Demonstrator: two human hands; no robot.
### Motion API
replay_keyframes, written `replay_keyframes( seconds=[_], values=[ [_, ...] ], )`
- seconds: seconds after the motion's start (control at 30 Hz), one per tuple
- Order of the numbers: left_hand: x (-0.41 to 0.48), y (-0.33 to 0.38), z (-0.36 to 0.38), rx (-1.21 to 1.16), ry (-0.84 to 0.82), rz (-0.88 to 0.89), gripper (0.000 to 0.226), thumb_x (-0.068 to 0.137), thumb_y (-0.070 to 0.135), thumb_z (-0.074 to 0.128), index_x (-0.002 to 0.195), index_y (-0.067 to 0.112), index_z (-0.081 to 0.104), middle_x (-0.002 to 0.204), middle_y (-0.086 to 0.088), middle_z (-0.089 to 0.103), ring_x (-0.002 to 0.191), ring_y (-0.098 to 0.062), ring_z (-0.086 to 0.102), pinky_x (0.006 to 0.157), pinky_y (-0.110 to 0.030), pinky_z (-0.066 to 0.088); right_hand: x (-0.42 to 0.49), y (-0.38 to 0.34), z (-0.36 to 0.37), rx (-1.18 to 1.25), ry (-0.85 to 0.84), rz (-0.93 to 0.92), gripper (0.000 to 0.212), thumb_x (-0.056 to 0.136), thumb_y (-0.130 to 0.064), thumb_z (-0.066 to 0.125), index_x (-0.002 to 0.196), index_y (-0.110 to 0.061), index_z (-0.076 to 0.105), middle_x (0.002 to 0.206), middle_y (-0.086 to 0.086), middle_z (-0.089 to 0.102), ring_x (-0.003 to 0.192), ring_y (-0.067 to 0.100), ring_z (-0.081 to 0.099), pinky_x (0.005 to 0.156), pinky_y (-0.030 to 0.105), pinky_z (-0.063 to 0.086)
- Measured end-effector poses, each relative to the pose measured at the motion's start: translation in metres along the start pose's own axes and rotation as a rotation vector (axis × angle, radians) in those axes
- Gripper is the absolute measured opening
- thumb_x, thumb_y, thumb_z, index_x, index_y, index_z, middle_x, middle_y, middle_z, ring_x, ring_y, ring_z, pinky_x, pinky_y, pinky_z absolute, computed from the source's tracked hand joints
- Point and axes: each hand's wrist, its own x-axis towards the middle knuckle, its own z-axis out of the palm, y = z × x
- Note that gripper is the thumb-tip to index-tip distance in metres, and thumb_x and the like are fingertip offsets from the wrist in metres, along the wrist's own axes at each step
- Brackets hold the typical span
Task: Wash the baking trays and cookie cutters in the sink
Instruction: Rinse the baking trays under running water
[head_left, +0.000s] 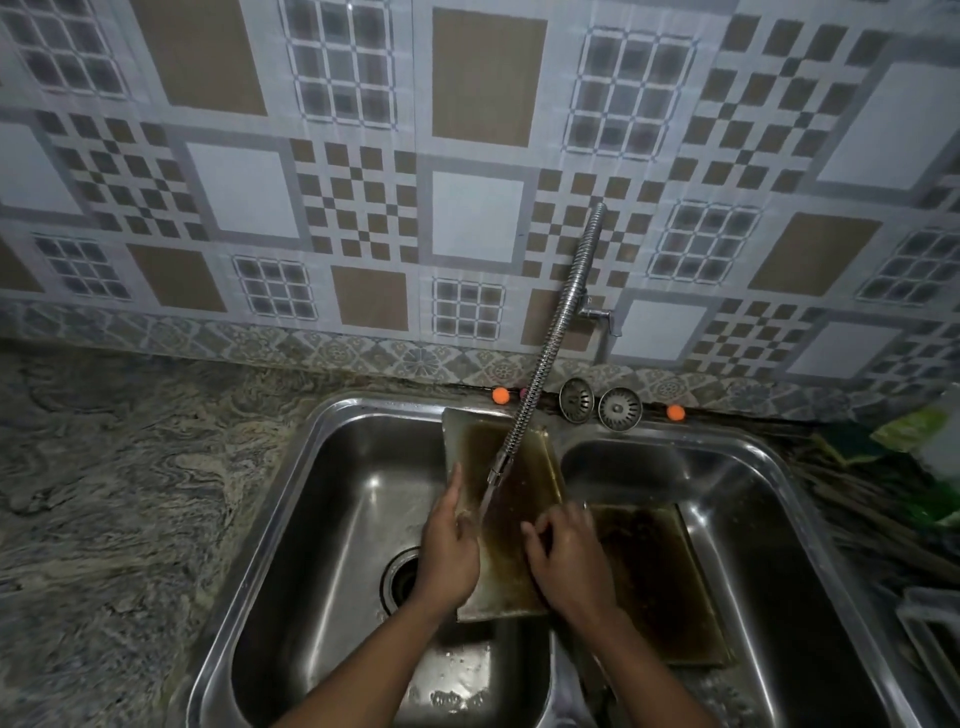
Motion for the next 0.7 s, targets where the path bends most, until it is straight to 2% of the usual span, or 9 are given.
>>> replay_keyframes(
  seconds=[0.1,0.17,0.23,0.33,0.4,0.5,0.57,0.6,0.7],
  values=[
    [0.006,0.006,0.002,-0.055,0.004,0.013,0.060,0.100,-0.004,0.036,0.153,0.023,0.026,0.145,0.008,0.035,0.097,0.030,0.045,0.078,0.007,0.034,-0.011,-0.009,-0.001,-0.004,-0.153,-0.217,0.030,0.093,-0.050,0.047,0.074,-0.027,0.048,0.082,-0.013,0.047,0.085,0.008,0.046,0.073,0.031,0.044],
    [0.010,0.012,0.000,-0.117,0.012,0.011,0.060,0.101,-0.005,0.034,0.154,0.021,0.023,0.142,0.011,0.031,0.075,0.034,0.044,0.070,0.005,0.037,-0.024,-0.010,-0.006,0.030,-0.230,-0.286,0.033,0.095,-0.049,0.045,0.072,-0.026,0.051,0.078,-0.014,0.046,0.081,0.005,0.046,0.070,0.028,0.042],
    [0.013,0.013,0.000,-0.116,0.011,0.002,0.061,0.101,-0.004,0.033,0.154,0.023,0.022,0.147,0.010,0.029,0.086,0.037,0.041,0.073,0.007,0.034,-0.027,-0.001,-0.012,0.028,-0.152,-0.232,0.028,0.097,-0.044,0.047,0.077,-0.026,0.056,0.084,-0.012,0.054,0.083,0.006,0.050,0.070,0.025,0.041],
    [0.012,0.008,0.001,-0.073,-0.006,-0.049,0.063,0.101,-0.002,0.036,0.155,0.027,0.020,0.156,0.001,0.032,0.108,0.009,0.051,0.076,0.005,0.036,-0.016,0.004,-0.013,-0.062,-0.049,-0.014,0.019,0.098,-0.039,0.045,0.101,-0.024,0.056,0.107,-0.003,0.054,0.102,0.017,0.053,0.078,0.029,0.045],
    [0.010,0.005,0.003,-0.055,-0.042,-0.068,0.064,0.100,-0.003,0.037,0.155,0.026,0.021,0.155,0.002,0.033,0.114,0.012,0.047,0.080,0.006,0.034,-0.003,-0.005,-0.007,-0.131,-0.069,0.050,0.032,0.096,-0.044,0.038,0.115,-0.022,0.052,0.119,0.003,0.049,0.113,0.024,0.047,0.091,0.037,0.045],
    [0.008,0.000,0.003,-0.069,-0.128,-0.088,0.059,0.102,0.002,0.039,0.153,0.027,0.024,0.153,0.000,0.041,0.127,0.004,0.047,0.099,-0.006,0.037,0.006,-0.030,0.003,-0.069,-0.221,-0.130,0.055,0.094,-0.043,0.026,0.143,-0.022,0.038,0.148,0.006,0.034,0.141,0.028,0.026,0.118,0.044,0.022],
    [0.010,-0.001,0.000,-0.102,-0.172,-0.124,0.055,0.104,0.008,0.039,0.153,0.026,0.023,0.149,0.000,0.046,0.123,0.002,0.051,0.095,-0.007,0.040,0.008,-0.038,0.004,0.041,-0.365,-0.321,0.053,0.099,-0.035,0.028,0.151,-0.027,0.026,0.160,-0.004,0.018,0.150,0.016,0.004,0.122,0.041,0.002],
    [0.010,-0.001,-0.002,-0.100,-0.181,-0.128,0.054,0.104,0.006,0.037,0.153,0.024,0.022,0.149,0.003,0.044,0.118,0.005,0.051,0.090,-0.003,0.039,0.013,-0.033,0.004,0.045,-0.373,-0.341,0.053,0.100,-0.038,0.028,0.153,-0.029,0.022,0.161,-0.008,0.014,0.150,0.011,-0.002,0.122,0.041,-0.001],
    [0.005,0.001,-0.005,-0.035,-0.229,-0.099,0.056,0.104,0.004,0.035,0.154,0.025,0.020,0.150,0.007,0.038,0.113,0.001,0.053,0.083,-0.001,0.040,0.043,-0.008,0.012,-0.069,-0.226,0.027,0.067,0.096,-0.061,0.022,0.151,-0.023,0.027,0.161,0.002,0.018,0.150,0.022,0.006,0.120,0.050,0.011]
  ],
)
